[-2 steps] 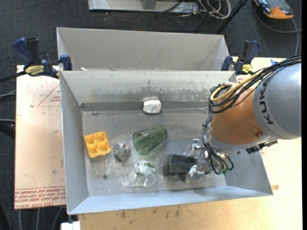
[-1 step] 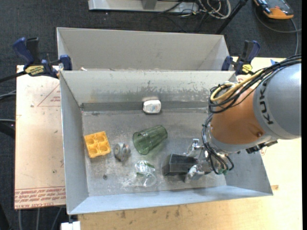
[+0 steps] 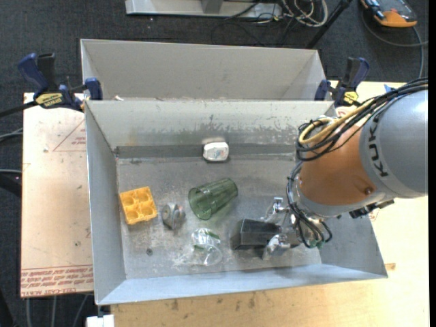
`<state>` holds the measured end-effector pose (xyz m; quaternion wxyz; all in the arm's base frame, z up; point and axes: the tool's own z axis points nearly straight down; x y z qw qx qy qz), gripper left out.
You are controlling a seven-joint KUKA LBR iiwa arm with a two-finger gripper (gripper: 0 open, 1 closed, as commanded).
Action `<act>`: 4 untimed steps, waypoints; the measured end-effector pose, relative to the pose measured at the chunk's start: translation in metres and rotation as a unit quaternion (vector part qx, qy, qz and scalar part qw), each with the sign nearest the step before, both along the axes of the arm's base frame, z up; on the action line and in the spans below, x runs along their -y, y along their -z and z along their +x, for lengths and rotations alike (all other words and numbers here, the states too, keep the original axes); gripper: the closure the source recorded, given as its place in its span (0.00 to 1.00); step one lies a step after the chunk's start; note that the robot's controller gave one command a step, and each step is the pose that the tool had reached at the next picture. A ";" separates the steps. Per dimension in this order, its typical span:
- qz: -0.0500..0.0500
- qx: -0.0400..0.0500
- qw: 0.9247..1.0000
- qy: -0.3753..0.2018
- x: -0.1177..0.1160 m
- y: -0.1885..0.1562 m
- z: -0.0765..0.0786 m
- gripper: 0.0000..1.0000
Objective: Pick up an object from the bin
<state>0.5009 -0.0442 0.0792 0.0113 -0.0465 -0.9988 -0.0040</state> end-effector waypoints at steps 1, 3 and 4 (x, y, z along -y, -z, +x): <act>0.000 0.000 1.000 0.000 0.000 0.000 0.000 1.00; 0.000 0.000 1.000 0.000 0.000 0.000 0.000 1.00; 0.000 0.000 1.000 0.000 0.000 0.000 0.000 1.00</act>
Offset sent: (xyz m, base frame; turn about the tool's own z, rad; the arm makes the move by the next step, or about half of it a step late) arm 0.0000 0.0000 0.0000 0.0000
